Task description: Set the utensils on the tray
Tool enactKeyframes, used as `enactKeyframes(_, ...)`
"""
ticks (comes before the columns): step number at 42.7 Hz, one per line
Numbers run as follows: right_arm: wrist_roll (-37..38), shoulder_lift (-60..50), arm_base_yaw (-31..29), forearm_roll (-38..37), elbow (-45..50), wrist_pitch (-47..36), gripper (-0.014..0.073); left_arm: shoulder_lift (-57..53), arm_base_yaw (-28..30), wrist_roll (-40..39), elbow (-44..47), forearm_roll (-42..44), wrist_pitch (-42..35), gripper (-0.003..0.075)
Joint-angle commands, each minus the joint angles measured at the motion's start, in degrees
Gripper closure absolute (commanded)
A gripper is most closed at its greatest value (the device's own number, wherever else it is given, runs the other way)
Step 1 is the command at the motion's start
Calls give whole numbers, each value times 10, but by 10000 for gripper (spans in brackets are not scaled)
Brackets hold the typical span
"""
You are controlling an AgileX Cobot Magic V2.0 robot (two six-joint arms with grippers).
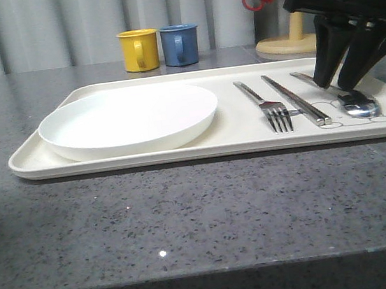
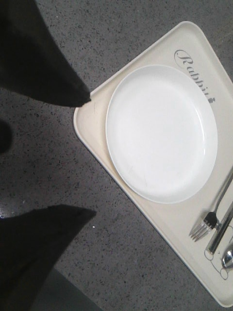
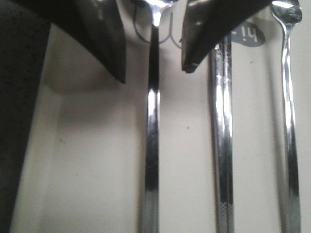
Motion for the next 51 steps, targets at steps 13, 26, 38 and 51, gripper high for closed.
enactKeyframes(13, -70, -190, 43, -68, 5, -4, 211, -1, -5, -5, -17, -1, -40, 282)
enactKeyframes(26, -76, -374, 136, -121, 125, 18, 211, -1, -5, -5, -17, -1, -40, 281)
enactKeyframes(38, -68, -574, 137, -121, 259, 45, 211, -1, -5, -5, -17, -1, -40, 281)
enactKeyframes(51, -29, -750, 137, -131, 320, 59, 211, -1, -5, -5, -17, -1, -40, 281)
